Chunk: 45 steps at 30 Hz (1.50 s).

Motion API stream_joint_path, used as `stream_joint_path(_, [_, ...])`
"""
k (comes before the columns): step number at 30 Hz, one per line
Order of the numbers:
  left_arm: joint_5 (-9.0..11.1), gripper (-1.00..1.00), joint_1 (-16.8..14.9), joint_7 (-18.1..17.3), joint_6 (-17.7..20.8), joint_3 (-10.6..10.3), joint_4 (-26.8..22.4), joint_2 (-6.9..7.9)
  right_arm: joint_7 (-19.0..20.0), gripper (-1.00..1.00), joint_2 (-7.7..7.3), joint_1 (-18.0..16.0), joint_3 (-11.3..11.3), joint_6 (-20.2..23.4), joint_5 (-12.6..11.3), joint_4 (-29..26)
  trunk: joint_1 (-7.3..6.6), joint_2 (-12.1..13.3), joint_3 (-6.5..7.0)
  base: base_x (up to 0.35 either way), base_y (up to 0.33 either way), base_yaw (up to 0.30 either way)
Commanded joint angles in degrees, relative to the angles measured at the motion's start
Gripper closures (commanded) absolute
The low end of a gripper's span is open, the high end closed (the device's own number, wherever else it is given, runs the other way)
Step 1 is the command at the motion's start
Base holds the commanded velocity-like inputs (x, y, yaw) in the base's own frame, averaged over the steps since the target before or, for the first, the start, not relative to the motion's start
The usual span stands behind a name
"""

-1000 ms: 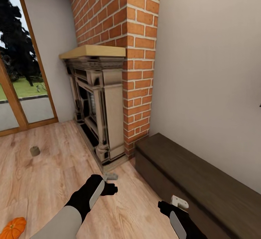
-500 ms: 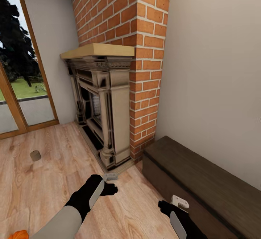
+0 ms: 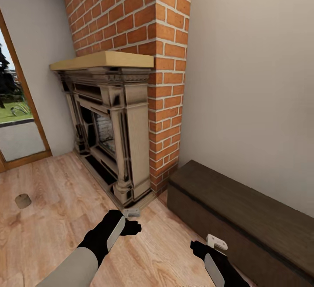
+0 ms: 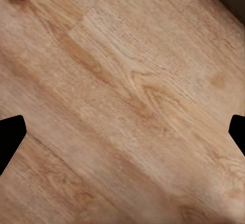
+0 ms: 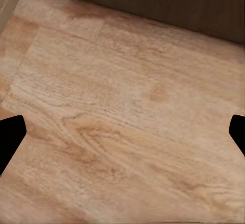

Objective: Place each of the two pumpkins and all three candles from the living room inside a cabinet in the living room (use any cabinet), then make sure every cabinet is closed, and position the cauldron so it is next to a table in the living room.

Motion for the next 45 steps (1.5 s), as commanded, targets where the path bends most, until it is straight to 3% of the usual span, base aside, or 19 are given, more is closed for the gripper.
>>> stream_joint_path(1, [0.64, -1.00, -0.01, 0.51, 0.19, -0.24, -0.06, 0.06, -0.22, -1.00, 0.06, -0.02, -0.18, 0.26, -0.34, -0.13, -0.01, -0.03, -0.06, 0.000, 0.327, -0.287])
stream_joint_path(13, [0.47, -1.00, -0.01, 0.51, 0.18, -0.36, -0.12, 0.12, -0.22, -1.00, 0.06, -0.02, -0.16, 0.26, -0.41, -0.08, -0.01, -0.03, -0.06, 0.036, 0.292, -0.287])
stream_joint_path(45, [0.46, -1.00, -0.01, 0.51, 0.19, -0.22, -0.62, 0.13, -0.22, -1.00, 0.02, -0.02, -0.18, 0.18, -0.60, -0.08, -0.01, -0.03, -0.06, 0.003, 0.094, -0.287])
